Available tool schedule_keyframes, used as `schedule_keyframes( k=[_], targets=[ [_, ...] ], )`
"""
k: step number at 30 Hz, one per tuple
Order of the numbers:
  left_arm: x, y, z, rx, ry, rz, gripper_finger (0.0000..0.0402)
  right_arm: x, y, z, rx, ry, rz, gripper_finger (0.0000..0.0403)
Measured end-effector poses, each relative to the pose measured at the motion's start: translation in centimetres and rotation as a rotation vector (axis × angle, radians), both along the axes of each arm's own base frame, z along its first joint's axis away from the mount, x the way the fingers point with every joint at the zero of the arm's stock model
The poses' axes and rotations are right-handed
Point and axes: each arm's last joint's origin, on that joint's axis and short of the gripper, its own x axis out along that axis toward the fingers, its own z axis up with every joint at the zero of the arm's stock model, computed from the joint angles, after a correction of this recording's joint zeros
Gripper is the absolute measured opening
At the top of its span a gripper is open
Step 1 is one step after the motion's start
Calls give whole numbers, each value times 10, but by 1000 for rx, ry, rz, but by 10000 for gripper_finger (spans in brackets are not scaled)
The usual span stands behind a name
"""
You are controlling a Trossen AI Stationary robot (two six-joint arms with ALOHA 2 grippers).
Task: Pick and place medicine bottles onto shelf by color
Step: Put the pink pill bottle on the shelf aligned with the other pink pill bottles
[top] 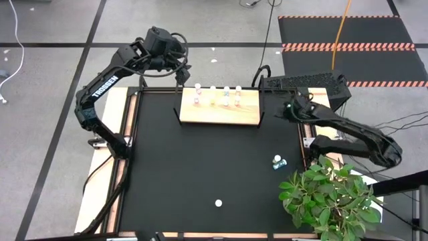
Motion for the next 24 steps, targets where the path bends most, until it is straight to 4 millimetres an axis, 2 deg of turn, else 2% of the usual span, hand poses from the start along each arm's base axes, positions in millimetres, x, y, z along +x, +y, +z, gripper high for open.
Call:
schedule_keyframes(
  k=[7, 12, 15, 19, 24],
  targets=[
    [24, -2, -11, -96, -65, -61, 257, 7, 10, 39, -379, -147, 279, 97],
    [44, -18, -13, -23, -38, -199, 257, 21, 19, 69, -718, -180, 543, 98],
    [56, -34, -8, 24, -73, -274, 257, 32, 25, 77, -870, -133, 700, 97],
    [70, -56, -1, 64, -142, -352, 257, 49, 31, 80, -984, -153, 873, 96],
    [89, -80, 2, 137, -194, -459, 257, 76, 34, 82, -1092, -247, 957, 96]
  ],
)
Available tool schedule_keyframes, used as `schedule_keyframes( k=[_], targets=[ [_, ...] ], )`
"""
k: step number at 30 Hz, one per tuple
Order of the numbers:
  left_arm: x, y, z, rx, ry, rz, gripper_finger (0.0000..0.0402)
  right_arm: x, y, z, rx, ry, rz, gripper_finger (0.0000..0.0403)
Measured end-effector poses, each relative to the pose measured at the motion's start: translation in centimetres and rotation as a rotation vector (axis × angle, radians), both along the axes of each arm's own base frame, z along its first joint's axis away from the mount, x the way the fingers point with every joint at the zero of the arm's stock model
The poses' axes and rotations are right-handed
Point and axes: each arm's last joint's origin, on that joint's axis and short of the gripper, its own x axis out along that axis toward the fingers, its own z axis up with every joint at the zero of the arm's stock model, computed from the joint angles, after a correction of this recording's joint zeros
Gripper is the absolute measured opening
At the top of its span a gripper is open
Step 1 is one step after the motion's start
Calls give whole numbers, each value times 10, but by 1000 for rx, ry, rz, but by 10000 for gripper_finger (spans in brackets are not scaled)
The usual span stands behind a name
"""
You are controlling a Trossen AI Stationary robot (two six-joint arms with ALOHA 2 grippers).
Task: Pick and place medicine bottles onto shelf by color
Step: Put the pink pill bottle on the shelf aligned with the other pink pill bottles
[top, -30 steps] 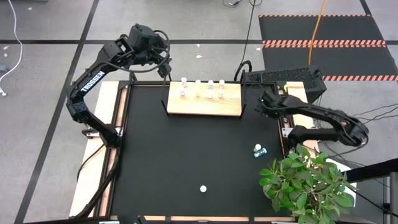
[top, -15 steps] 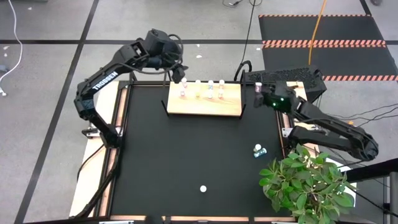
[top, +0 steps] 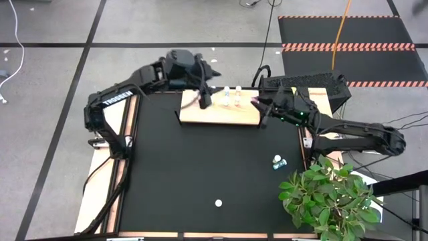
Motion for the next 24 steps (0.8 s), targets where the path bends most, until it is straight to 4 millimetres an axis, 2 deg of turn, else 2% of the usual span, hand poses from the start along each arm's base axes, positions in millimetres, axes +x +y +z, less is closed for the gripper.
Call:
schedule_keyframes(
  k=[5, 10, 17, 24],
  targets=[
    [16, -21, -4, 56, -2, -92, 257, 24, 6, 1, -55, -111, 111, 96],
    [26, -37, -4, 18, -51, -120, 257, 40, 15, -5, -86, -140, 185, 96],
    [52, -48, -20, -13, -72, -146, 257, 46, 21, -9, -125, -122, 218, 96],
    [68, -48, -39, -49, -32, -140, 257, 46, 21, -6, -154, -130, 215, 96]
  ],
)
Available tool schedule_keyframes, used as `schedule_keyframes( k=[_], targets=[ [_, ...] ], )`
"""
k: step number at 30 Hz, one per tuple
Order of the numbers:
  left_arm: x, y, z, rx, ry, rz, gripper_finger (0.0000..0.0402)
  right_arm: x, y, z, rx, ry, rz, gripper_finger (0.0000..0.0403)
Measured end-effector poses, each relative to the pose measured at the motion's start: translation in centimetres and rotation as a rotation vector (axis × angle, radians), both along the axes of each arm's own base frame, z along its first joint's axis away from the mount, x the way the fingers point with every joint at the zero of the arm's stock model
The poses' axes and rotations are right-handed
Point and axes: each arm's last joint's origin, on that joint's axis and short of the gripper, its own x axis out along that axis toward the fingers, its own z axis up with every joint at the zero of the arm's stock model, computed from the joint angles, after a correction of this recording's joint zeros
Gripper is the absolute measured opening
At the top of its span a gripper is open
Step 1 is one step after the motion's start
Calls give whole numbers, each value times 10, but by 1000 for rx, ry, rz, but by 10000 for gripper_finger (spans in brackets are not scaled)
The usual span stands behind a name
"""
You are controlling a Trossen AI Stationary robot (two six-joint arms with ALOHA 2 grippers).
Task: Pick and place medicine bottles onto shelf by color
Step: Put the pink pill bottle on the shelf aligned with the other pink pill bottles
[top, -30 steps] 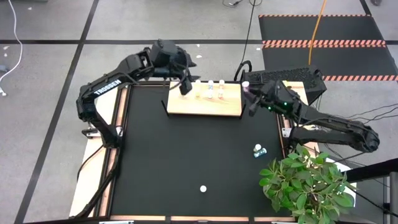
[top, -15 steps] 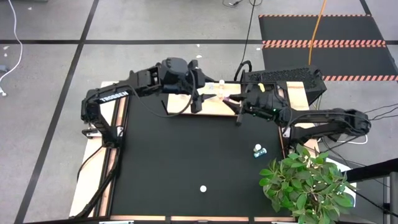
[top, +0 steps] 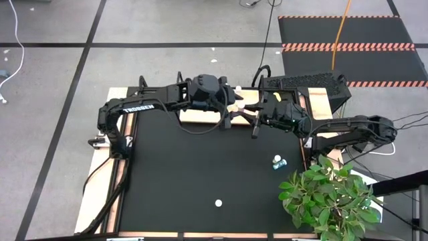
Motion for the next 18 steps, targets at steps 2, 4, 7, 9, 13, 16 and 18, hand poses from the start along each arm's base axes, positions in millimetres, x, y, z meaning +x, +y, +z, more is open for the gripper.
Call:
schedule_keyframes(
  k=[2, 4, 7, 9, 13, 16, 18],
  targets=[
    [1, 1, -1, -13, 1, 9, 257, 0, 0, 0, 0, 2, 0, 96],
    [0, 4, -1, -24, -3, 20, 257, 0, 0, 0, 0, 1, 0, 96],
    [-1, 11, -1, -41, -6, 47, 257, 0, 0, 0, -5, 1, -2, 96],
    [-2, 16, -1, -54, -8, 65, 257, 0, 0, 1, -21, -4, -4, 96],
    [1, 22, -4, -109, -11, 61, 257, 0, 0, 3, -48, -15, -9, 96],
    [3, 22, -7, -118, -9, 33, 257, 0, 0, 2, -67, -9, -12, 96],
    [7, 19, -8, -101, -20, 16, 257, -1, 0, 3, -76, -18, -12, 96]
  ],
)
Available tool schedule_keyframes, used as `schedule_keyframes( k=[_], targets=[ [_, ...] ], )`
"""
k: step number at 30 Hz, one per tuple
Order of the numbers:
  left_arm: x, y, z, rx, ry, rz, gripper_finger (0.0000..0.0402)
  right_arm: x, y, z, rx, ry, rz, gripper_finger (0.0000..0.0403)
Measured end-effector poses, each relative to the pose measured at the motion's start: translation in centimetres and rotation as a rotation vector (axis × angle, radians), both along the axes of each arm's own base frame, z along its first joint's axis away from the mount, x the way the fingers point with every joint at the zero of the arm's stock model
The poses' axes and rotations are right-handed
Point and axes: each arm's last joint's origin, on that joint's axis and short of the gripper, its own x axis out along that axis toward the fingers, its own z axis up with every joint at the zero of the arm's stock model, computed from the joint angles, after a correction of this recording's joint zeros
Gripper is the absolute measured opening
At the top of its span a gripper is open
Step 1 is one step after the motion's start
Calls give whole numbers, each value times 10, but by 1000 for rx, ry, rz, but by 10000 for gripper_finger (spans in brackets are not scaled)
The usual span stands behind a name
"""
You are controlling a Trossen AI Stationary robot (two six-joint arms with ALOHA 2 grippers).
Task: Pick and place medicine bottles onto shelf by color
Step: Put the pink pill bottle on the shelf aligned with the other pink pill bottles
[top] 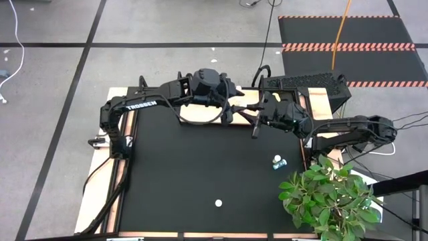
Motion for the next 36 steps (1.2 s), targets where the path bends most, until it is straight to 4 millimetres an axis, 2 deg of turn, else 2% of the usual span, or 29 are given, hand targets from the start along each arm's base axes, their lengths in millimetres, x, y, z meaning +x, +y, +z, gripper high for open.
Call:
schedule_keyframes(
  k=[5, 10, 17, 27, 36],
  targets=[
    [4, -1, -4, 23, 2, -26, 252, -1, -4, 3, 21, -38, -16, 96],
    [2, 1, -2, 35, -1, -21, 216, -3, -7, 8, 33, -87, -27, 96],
    [3, 6, 3, 20, -60, 9, 175, -3, -9, 6, 34, -70, -33, 96],
    [3, 6, 2, 15, -49, 10, 166, -3, -9, 5, 33, -58, -34, 96],
    [3, 6, 2, 8, -49, 9, 114, -3, -9, 5, 32, -58, -34, 96]
  ],
)
